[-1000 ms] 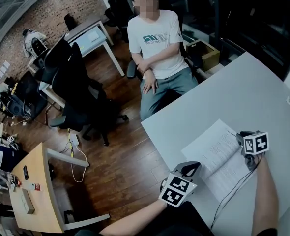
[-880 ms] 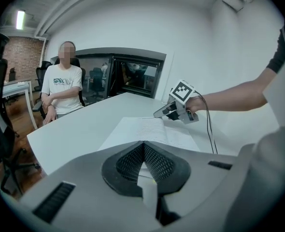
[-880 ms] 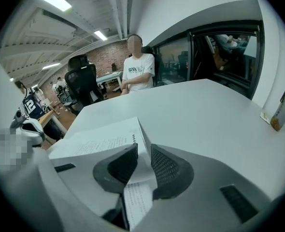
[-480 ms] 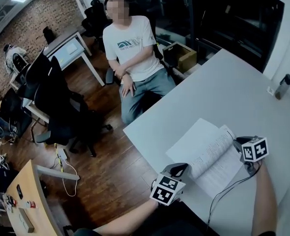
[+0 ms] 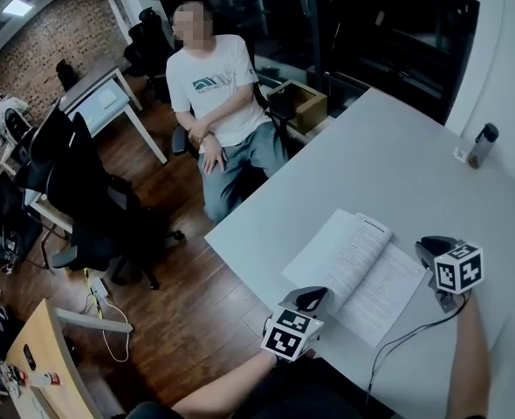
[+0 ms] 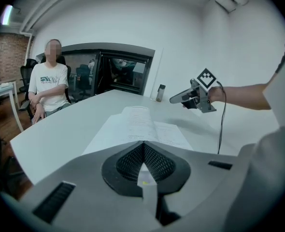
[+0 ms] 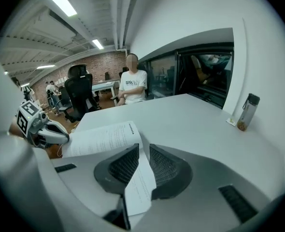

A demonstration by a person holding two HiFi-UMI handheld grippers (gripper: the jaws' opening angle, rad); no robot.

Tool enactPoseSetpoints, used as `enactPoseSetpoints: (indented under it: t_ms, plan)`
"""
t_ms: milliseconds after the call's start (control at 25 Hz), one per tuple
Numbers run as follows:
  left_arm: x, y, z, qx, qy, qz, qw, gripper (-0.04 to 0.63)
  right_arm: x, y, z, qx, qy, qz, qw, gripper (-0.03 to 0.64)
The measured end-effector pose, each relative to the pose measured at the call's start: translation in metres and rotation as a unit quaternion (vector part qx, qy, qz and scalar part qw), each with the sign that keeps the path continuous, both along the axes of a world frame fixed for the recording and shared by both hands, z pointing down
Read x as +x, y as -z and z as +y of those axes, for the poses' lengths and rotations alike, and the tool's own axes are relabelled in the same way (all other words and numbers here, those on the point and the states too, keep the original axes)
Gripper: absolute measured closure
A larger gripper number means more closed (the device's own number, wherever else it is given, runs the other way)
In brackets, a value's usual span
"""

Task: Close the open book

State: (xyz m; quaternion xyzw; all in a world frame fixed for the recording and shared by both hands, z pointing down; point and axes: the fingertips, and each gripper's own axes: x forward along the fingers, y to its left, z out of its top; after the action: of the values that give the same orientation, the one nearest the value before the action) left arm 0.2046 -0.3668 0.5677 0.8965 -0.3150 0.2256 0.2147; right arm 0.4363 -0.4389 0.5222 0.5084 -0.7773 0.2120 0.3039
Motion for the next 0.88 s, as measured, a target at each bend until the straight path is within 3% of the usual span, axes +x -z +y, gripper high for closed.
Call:
enactPoseSetpoints:
  t_ms: [240, 520, 800, 880]
  plan:
    - [0.010, 0.000, 0.009, -0.003, -0.015, 0.003, 0.9999, 0.591, -0.086, 0.017, -0.013, 0.024, 0.060, -0.030, 0.997, 0.545]
    - [-0.018, 0.001, 0.002, -0.007, 0.025, -0.004, 0.9997, 0.591, -0.167, -0.031, -0.037, -0.031, 0.114, -0.034, 0.992, 0.544]
    - [-0.054, -0.016, -0.011, -0.017, 0.065, -0.009, 0.9977, 0.591, -0.172, -0.092, -0.035, -0.106, 0.131, 0.031, 0.985, 0.545]
    - [-0.059, -0.020, -0.012, -0.022, 0.066, -0.007, 0.9975, 0.591, -0.162, -0.097, -0.028, -0.115, 0.120, 0.039, 0.985, 0.600]
